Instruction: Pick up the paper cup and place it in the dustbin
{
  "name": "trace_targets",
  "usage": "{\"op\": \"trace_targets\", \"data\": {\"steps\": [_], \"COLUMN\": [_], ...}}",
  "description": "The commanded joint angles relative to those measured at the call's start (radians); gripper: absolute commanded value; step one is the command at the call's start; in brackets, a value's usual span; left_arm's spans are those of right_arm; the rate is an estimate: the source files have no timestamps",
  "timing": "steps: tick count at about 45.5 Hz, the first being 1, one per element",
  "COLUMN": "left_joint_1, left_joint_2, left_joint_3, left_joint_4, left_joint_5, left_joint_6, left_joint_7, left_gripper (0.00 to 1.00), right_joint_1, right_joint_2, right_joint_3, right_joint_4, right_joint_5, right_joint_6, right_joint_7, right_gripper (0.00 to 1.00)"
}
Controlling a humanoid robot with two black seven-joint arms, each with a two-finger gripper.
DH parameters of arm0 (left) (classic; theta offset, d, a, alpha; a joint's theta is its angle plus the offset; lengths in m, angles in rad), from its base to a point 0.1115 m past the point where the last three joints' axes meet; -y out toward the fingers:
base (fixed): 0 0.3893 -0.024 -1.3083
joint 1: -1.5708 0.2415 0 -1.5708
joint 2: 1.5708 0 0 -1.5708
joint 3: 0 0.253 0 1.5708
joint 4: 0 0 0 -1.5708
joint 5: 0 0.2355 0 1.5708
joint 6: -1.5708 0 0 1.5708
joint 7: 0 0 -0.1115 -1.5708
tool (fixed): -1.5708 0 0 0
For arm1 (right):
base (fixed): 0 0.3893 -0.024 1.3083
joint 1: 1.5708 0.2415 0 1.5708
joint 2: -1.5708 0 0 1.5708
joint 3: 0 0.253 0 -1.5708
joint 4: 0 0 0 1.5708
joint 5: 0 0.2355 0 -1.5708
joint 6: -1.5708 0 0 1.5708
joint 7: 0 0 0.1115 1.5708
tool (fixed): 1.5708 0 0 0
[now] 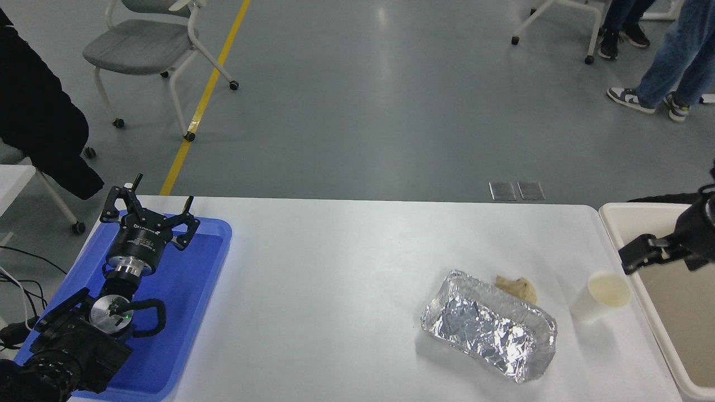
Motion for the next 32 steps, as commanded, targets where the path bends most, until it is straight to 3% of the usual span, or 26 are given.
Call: {"op": "trace_targets", "data": {"steps": [1,24,32], "left_joint_1": [0.0,-0.002,-0.002], "left_joint_2": [0.0,0.0,0.0], "left_joint_3": [0.0,0.0,0.0], "left_joint_4": [-0.001,0.002,-0.001], "left_joint_5": [-0.001,0.0,0.0], "left_joint_6": [0.0,0.0,0.0], "left_joint_7": [0.0,0.0,0.001], "left_gripper": [1.0,1.0,1.0], "right_joint_1": [-0.264,-0.41,-0.45], "right_joint_2": [-0.012,0.068,0.076], "right_joint_3": [0.192,0.226,0.251], "right_joint_4": [-0.148,-0.259,-0.262], "right_joint_5": [-0.062,-0.05,-0.045], "right_joint_6": [-0.083,-0.222,-0.25], "right_joint_7": [0.002,0.011,0.009], "right_gripper": [1.0,1.0,0.95]}}
